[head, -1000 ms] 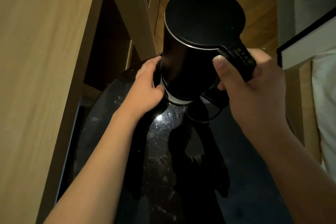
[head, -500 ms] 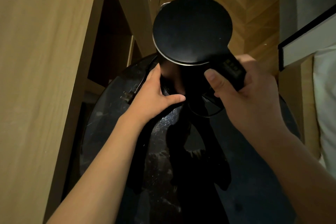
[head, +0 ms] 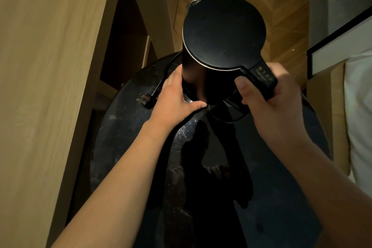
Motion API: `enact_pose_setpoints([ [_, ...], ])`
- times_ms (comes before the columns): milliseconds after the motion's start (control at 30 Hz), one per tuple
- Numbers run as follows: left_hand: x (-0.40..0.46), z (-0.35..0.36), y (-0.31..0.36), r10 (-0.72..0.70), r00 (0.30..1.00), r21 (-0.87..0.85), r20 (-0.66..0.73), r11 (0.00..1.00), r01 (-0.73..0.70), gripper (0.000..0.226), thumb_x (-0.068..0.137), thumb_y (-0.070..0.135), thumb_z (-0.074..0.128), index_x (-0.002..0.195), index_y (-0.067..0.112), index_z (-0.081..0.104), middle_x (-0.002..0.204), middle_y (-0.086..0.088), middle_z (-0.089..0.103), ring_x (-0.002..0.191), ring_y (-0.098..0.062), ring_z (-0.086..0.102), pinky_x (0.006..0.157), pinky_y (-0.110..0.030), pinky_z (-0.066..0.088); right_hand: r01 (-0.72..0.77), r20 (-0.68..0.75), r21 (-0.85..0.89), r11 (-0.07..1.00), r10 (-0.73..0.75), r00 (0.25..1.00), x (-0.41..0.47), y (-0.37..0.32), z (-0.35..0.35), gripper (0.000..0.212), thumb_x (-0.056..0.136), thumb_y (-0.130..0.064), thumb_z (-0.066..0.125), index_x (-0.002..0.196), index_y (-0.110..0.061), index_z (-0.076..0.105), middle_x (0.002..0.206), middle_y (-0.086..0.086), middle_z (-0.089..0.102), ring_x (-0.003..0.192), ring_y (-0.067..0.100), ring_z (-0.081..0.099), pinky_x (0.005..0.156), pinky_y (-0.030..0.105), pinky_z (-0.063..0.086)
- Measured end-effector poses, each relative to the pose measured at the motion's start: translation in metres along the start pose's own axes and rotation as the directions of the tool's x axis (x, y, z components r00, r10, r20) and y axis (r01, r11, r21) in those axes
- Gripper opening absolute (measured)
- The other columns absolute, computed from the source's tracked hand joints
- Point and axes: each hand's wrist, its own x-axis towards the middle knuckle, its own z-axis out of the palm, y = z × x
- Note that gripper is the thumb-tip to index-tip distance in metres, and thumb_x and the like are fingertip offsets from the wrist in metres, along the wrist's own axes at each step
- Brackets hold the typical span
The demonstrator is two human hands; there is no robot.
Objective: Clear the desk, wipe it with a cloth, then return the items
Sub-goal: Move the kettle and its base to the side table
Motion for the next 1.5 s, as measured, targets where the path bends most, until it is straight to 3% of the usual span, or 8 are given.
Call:
enact_pose_setpoints([
  [100,-0.005,0.0,0.006,-0.058,0.998,0.016,-0.001,0.998,0.058,0.102,0.067,0.034,0.091,0.151,0.021,0.034,0.145,0.002,0.048,0.136,-0.017,0.043,0.114,-0.042,0.039,-0.019,0.01,-0.062,0.998,0.02,1.0,-0.003,0.001,-0.002,0.014,0.092,-0.038,0.066,0.094,-0.037,0.052,0.083,-0.022,0.063,0.079,-0.002,0.06,0.071,0.018,0.047],
  [167,-0.015,-0.002,0.014,-0.108,0.994,0.045,-0.019,0.993,0.109,0.096,0.076,0.032,0.086,0.153,0.019,0.031,0.149,-0.001,0.046,0.139,-0.019,0.042,0.116,-0.042,0.037,-0.029,-0.035,-0.11,0.994,0.026,0.999,-0.01,0.0,-0.004,0.027,0.09,-0.036,0.068,0.111,-0.038,0.05,0.109,-0.013,0.062,0.103,0.006,0.06,0.089,0.031,0.051],
  [267,-0.046,-0.011,0.031,-0.16,0.981,0.089,-0.108,0.981,0.17,0.085,0.09,0.033,0.074,0.158,0.014,0.026,0.16,-0.004,0.035,0.147,-0.019,0.032,0.121,-0.035,0.027,0.132,-0.069,-0.384,0.914,-0.172,0.983,-0.026,-0.002,-0.004,0.067,0.091,-0.028,0.067,0.148,-0.011,0.034,0.153,0.011,0.038,0.146,0.025,0.028,0.121,0.047,0.024],
  [400,-0.105,-0.022,0.057,-0.118,0.946,0.153,-0.301,0.974,0.17,0.065,0.1,0.032,0.061,0.154,0.01,0.032,0.157,-0.005,0.038,0.146,-0.018,0.033,0.12,-0.035,0.03,0.391,0.091,-0.517,0.761,-0.405,0.91,-0.053,-0.014,-0.006,0.071,0.092,-0.022,0.064,0.149,-0.001,0.028,0.159,0.018,0.024,0.151,0.031,0.013,0.124,0.045,0.005],
  [767,-0.265,-0.037,0.077,-0.159,0.695,0.185,-0.701,0.901,0.393,0.049,0.103,0.025,0.056,0.145,0.003,0.045,0.151,-0.013,0.047,0.143,-0.024,0.038,0.12,-0.043,0.032,0.703,0.536,-0.239,0.67,-0.513,0.671,-0.122,-0.051,0.021,0.064,0.093,-0.014,0.061,0.149,-0.006,0.031,0.16,0.014,0.024,0.151,0.028,0.011,0.124,0.043,0.004],
  [1000,-0.394,-0.057,0.064,-0.313,0.432,0.01,-0.846,0.801,0.599,0.049,0.105,0.029,0.05,0.148,0.007,0.042,0.153,-0.009,0.045,0.142,-0.022,0.04,0.119,-0.038,0.034,0.801,0.707,0.07,0.595,-0.596,0.381,-0.203,-0.085,0.075,0.057,0.095,-0.009,0.057,0.148,-0.006,0.035,0.159,0.011,0.028,0.151,0.021,0.013,0.124,0.041,0.007],
  [1133,-0.486,-0.052,0.057,-0.393,0.209,-0.145,-0.896,0.702,0.697,0.048,0.105,0.029,0.049,0.149,0.009,0.042,0.154,-0.007,0.043,0.144,-0.02,0.038,0.118,-0.029,0.027,0.801,0.774,0.234,0.551,-0.604,0.19,-0.273,-0.104,0.106,0.058,0.094,-0.011,0.058,0.147,-0.007,0.035,0.159,0.011,0.029,0.151,0.021,0.013,0.124,0.041,0.007],
  [1500,-0.745,0.02,0.083,-0.367,-0.392,-0.53,-0.844,0.454,0.716,0.045,0.105,0.026,0.05,0.146,0.007,0.044,0.149,-0.011,0.048,0.141,-0.021,0.042,0.117,-0.036,0.035,0.716,0.721,0.616,0.328,-0.6,-0.347,-0.516,-0.133,0.125,0.057,0.095,-0.018,0.057,0.146,-0.006,0.036,0.157,0.012,0.032,0.151,0.023,0.017,0.123,0.047,0.016],
])
